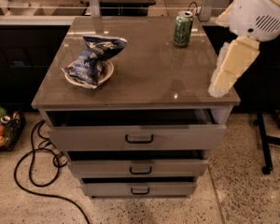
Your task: Pick blue chip bag from paper bowl and place on counter
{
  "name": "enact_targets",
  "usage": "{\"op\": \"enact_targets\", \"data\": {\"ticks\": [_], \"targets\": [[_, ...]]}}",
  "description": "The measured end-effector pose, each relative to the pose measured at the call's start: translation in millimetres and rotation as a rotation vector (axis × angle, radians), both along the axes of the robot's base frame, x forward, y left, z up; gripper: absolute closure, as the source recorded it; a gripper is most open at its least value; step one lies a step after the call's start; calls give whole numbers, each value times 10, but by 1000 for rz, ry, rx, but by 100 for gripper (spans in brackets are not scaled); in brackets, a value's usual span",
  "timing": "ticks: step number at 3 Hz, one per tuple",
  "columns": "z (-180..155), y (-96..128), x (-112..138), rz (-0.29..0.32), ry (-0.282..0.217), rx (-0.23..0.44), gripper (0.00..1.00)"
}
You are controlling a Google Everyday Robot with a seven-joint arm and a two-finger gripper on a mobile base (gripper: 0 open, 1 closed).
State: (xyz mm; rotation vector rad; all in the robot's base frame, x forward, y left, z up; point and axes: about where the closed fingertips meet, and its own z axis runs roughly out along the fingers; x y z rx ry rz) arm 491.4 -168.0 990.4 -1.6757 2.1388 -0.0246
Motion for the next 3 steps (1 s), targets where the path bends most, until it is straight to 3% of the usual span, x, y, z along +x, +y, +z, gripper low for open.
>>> {"op": "enact_targets", "data": {"ticks": [2,3], "targets": [[109,490,431,20,-35,137,0],[186,887,597,57,-88,171,0]]}}
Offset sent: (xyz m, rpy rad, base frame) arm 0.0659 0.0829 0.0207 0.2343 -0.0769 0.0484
